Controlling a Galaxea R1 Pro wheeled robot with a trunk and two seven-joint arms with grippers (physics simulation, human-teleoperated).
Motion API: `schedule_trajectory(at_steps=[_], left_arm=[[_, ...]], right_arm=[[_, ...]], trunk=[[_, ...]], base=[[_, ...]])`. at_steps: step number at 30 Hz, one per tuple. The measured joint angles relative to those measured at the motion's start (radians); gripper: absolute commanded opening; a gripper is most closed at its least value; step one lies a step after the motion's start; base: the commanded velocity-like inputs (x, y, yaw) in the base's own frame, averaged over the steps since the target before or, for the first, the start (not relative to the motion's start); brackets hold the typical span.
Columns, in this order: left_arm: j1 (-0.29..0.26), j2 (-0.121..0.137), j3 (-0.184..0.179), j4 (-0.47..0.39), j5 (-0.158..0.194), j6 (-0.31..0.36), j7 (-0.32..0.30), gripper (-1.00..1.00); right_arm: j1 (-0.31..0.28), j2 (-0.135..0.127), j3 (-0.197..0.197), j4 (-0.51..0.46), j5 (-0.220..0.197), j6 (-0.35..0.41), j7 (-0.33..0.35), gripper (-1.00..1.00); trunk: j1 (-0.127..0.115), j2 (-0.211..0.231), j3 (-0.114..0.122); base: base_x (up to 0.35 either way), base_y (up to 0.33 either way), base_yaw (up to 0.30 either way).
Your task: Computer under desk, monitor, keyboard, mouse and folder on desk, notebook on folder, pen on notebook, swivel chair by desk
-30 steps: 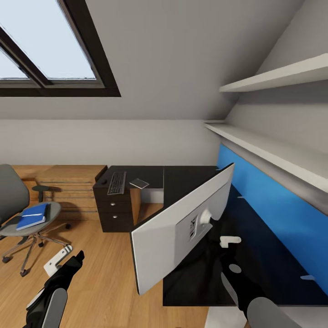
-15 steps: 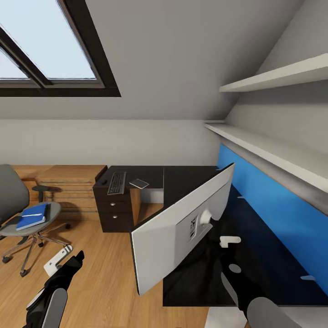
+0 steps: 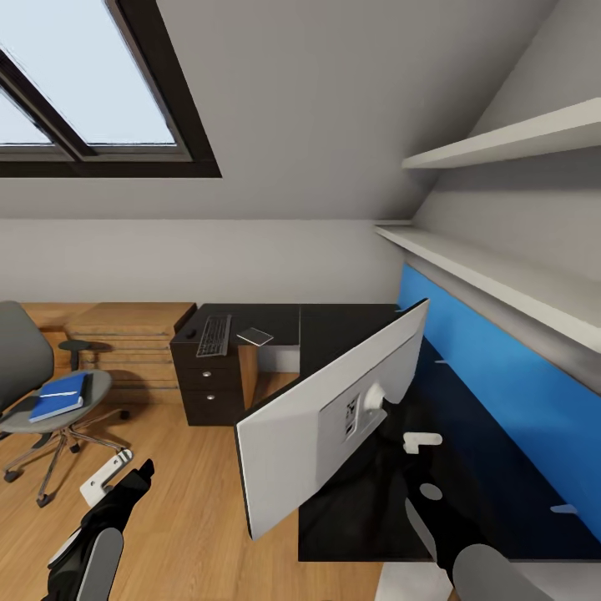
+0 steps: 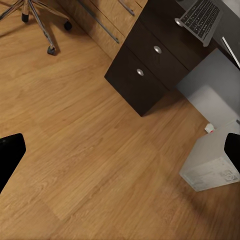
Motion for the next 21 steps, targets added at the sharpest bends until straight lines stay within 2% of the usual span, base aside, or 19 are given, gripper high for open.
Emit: schedule_trajectory(at_steps=[21], left_arm=[[0.0, 0.001, 0.0, 0.0, 0.0, 0.0, 0.0, 1.0]], right_arm=[[0.001, -0.003, 0.003, -0.001, -0.004, 0.0, 0.003, -1.0]], trunk=[[0.0, 0.0, 0.0]], base=[[0.0, 0.0, 0.0]])
